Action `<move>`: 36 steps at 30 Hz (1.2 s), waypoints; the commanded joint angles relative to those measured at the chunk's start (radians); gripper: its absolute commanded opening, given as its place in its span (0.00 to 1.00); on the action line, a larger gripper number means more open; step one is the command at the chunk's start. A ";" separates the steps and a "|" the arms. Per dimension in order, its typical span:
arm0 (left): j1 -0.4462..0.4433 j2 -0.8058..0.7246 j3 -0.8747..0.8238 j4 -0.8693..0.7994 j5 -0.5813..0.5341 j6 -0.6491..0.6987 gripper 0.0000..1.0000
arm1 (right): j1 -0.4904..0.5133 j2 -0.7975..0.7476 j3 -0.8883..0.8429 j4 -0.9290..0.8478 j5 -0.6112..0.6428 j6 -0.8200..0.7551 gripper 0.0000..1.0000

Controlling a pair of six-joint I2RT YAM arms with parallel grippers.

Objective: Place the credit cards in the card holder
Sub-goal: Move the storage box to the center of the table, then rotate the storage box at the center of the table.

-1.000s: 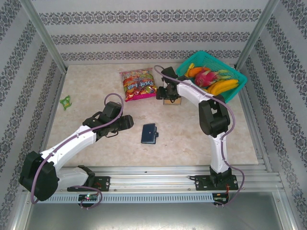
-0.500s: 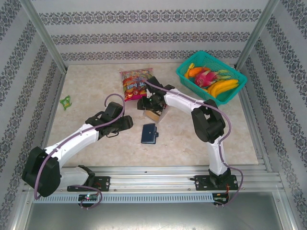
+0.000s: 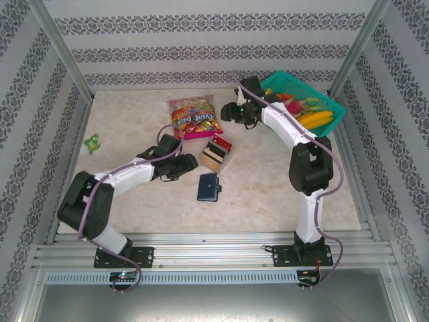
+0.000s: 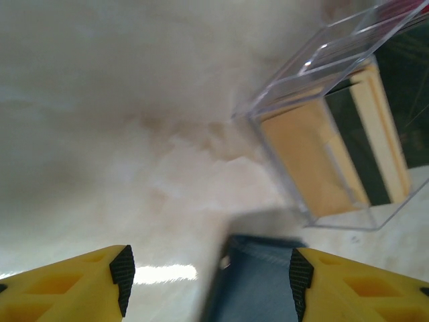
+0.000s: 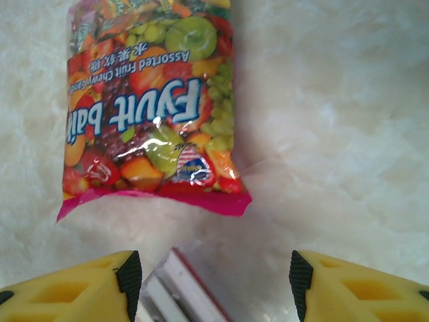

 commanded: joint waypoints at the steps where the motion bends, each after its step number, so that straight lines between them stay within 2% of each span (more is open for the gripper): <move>1: 0.014 0.067 0.044 0.153 0.110 -0.094 0.65 | 0.007 0.090 0.026 -0.038 -0.122 -0.025 0.63; 4: 0.016 0.116 0.065 0.184 0.115 -0.115 0.66 | 0.007 0.107 0.020 -0.029 -0.179 -0.015 0.63; 11: 0.016 0.213 0.109 0.252 0.171 -0.142 0.64 | 0.004 0.060 -0.134 0.081 -0.313 0.037 0.63; 19: 0.015 0.261 0.174 0.232 0.196 -0.125 0.53 | 0.002 -0.076 -0.358 0.206 -0.346 0.112 0.59; 26: 0.016 0.299 0.229 0.184 0.203 -0.081 0.44 | 0.000 -0.146 -0.452 0.222 -0.303 0.119 0.59; 30: 0.016 0.334 0.281 0.138 0.200 -0.038 0.40 | -0.012 -0.146 -0.426 0.177 -0.269 0.099 0.57; 36: 0.016 0.353 0.329 0.051 0.183 0.019 0.40 | -0.017 -0.155 -0.366 0.083 -0.143 0.038 0.64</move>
